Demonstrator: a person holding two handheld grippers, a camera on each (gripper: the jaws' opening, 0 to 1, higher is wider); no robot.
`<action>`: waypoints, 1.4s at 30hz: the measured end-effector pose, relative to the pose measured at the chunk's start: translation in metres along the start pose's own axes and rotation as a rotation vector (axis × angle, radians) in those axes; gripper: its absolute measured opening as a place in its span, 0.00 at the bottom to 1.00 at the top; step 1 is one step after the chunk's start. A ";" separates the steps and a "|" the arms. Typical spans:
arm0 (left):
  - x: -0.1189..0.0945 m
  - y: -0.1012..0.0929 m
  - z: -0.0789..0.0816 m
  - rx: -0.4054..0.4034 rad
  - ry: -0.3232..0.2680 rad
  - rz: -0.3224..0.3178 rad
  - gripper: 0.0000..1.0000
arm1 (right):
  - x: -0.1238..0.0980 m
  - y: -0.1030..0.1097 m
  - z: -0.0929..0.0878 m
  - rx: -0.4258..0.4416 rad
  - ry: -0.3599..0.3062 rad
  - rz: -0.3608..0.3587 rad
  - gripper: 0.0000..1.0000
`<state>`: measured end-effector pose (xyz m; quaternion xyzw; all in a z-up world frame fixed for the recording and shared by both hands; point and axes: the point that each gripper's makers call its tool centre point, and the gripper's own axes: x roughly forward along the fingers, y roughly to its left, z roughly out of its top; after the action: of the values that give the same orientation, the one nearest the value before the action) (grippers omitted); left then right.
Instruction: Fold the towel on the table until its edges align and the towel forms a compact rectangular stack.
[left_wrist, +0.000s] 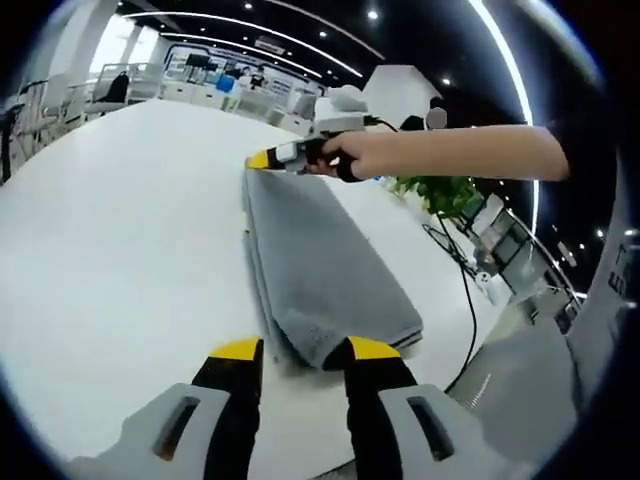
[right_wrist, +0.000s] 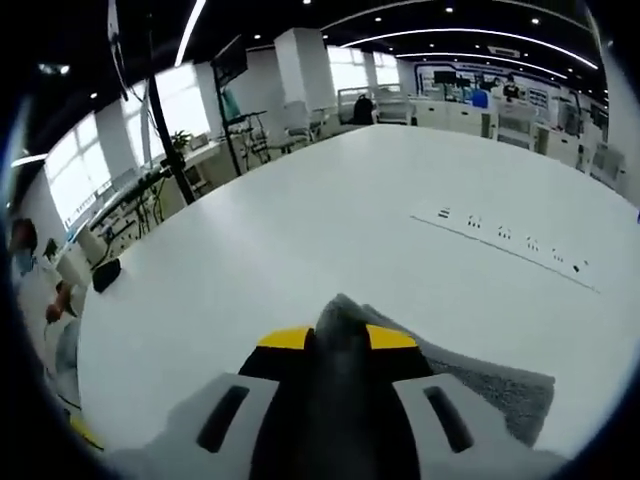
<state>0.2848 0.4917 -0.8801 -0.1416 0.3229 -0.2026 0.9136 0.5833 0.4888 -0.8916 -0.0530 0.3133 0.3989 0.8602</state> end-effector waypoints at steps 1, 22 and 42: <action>0.002 0.002 0.004 0.003 -0.005 0.004 0.35 | -0.002 -0.001 0.000 0.002 -0.002 -0.002 0.20; 0.040 0.010 0.072 0.182 0.010 -0.077 0.40 | -0.074 -0.044 -0.033 0.082 -0.007 -0.070 0.29; 0.096 0.043 0.112 0.234 0.016 -0.022 0.43 | -0.139 -0.053 -0.097 0.156 0.030 -0.095 0.41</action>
<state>0.4378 0.4997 -0.8643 -0.0357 0.3026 -0.2499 0.9191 0.5054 0.3291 -0.8961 -0.0066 0.3533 0.3311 0.8749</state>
